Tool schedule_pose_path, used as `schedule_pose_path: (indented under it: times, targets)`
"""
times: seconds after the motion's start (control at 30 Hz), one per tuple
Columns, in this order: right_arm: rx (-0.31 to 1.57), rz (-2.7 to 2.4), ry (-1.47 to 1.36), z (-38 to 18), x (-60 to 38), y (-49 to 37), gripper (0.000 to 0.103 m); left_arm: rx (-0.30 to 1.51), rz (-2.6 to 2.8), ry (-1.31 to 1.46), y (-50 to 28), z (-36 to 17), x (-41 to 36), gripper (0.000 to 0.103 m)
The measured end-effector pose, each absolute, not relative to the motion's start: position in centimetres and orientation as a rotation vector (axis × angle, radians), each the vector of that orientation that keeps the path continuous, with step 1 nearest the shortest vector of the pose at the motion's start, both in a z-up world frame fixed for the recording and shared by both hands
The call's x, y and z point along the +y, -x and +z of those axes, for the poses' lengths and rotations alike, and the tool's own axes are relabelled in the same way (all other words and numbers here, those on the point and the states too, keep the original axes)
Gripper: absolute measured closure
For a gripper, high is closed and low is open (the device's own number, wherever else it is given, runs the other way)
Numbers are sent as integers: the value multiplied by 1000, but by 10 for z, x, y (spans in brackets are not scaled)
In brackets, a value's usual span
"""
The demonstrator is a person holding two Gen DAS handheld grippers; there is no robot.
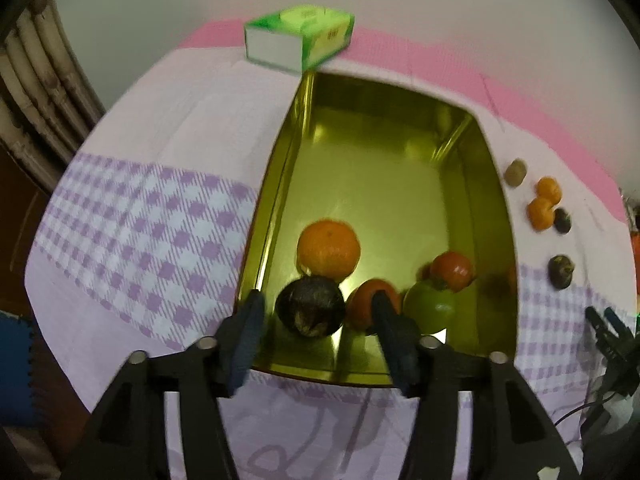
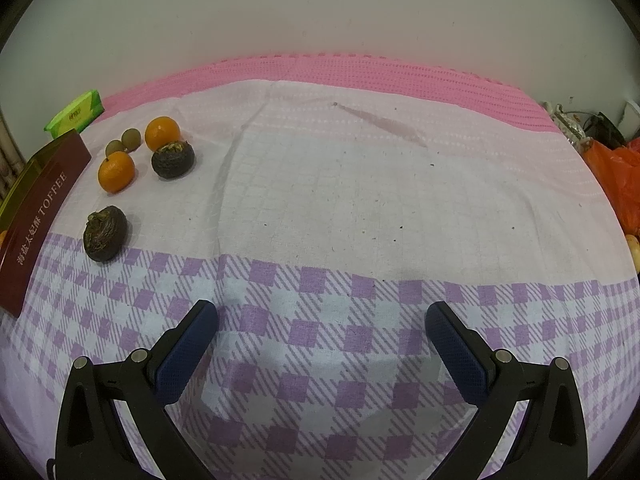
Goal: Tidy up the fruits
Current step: 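Open the left gripper to release the dark brown fruit in the tray, then move the right gripper to another dark brown fruit and close on it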
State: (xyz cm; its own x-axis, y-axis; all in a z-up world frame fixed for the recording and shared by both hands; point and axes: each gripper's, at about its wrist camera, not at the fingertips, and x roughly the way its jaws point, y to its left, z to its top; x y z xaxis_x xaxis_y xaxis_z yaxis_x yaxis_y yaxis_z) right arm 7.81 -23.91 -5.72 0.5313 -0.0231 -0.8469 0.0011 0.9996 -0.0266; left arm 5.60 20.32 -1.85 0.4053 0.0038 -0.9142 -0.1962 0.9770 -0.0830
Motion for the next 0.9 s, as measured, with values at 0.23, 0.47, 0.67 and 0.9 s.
schedule_pose_path:
  times: [0.23, 0.47, 0.67, 0.9]
  targets:
    - [1018, -20, 22, -58, -239, -77, 0, 1071, 115, 171, -46, 0, 205, 40]
    - [1019, -48, 5, -47, -234, -78, 0, 1047, 131, 149, -50, 4, 196, 39]
    - [967, 25, 58, -21, -201, -81, 0, 1034, 153, 157, -48, 5, 201, 39]
    - [983, 165, 134, -17, -140, -87, 0, 981, 211, 147, -43, 14, 207, 26]
